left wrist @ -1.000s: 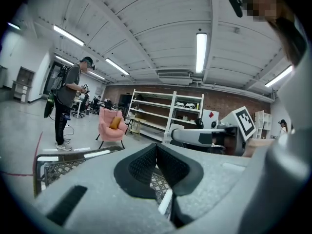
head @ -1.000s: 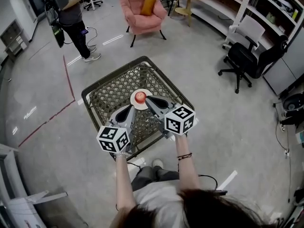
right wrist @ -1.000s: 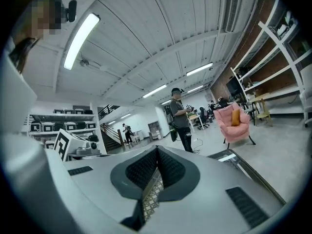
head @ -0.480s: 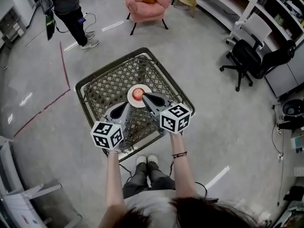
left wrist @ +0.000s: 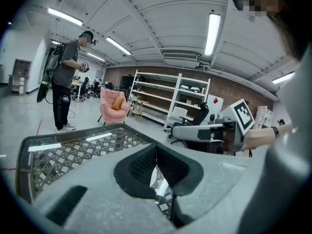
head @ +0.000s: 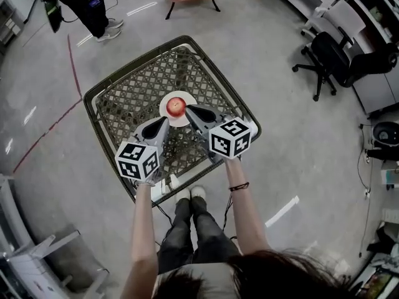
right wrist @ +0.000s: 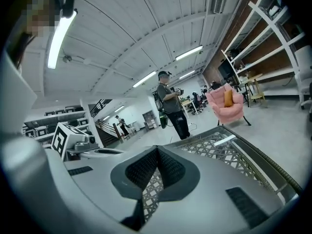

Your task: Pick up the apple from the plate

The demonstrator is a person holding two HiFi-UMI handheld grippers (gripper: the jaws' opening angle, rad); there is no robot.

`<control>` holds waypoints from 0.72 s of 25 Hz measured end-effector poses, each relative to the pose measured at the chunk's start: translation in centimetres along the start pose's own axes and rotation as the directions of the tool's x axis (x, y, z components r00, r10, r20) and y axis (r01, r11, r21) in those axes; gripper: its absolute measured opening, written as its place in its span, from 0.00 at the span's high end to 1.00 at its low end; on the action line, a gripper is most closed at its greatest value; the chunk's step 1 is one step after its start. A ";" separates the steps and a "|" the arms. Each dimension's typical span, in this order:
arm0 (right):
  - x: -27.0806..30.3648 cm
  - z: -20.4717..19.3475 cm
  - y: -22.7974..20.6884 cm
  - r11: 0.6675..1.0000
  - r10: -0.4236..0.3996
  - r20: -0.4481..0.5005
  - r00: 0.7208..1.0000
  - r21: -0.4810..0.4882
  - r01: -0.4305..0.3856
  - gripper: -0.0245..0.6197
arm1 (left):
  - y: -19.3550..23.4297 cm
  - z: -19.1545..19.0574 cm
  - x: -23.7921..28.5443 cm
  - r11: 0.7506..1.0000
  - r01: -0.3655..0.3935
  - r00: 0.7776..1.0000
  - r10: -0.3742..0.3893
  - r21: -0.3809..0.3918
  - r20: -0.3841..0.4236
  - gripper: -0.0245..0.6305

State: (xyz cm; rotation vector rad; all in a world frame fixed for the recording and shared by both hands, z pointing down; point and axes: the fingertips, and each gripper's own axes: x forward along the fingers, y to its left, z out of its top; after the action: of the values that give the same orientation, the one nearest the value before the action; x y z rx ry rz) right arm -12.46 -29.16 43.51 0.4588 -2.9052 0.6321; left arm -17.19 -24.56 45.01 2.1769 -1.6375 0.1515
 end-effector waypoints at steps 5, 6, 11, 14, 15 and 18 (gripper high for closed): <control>0.9 -1.5 -1.7 1.000 0.010 -0.005 1.000 0.019 -0.010 0.95 | 0.8 -2.0 1.8 1.000 0.013 0.999 -0.013 -0.009 -0.031 0.94; 1.0 -2.0 -2.1 1.000 0.009 -0.008 1.000 0.027 -0.009 0.95 | 1.0 -2.4 2.1 1.000 0.011 0.999 -0.012 -0.010 -0.037 0.94; 1.3 -4.1 -3.8 0.999 0.001 -0.027 1.000 0.047 0.000 0.95 | 1.9 -3.9 3.6 1.000 0.004 0.998 -0.002 0.019 -0.059 0.95; 1.5 -5.2 -4.5 0.998 -0.001 -0.035 0.999 0.057 0.003 0.95 | 2.7 -4.7 4.5 1.000 -0.005 0.998 0.006 0.020 -0.066 0.94; 1.7 -5.5 -4.8 0.998 -0.001 -0.039 0.999 0.057 0.003 0.95 | 3.0 -5.0 4.8 1.000 -0.009 0.998 0.010 0.025 -0.070 0.94; 2.0 -6.2 -5.6 0.998 0.000 -0.043 0.999 0.057 0.002 0.95 | 3.7 -5.7 5.7 0.999 -0.011 0.997 0.015 0.045 -0.078 0.94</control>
State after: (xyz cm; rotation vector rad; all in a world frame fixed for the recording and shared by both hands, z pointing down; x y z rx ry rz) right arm -12.20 -31.89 51.66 0.4479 -2.8530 0.7179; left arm -18.02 -28.30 53.05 2.1654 -1.6200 0.2760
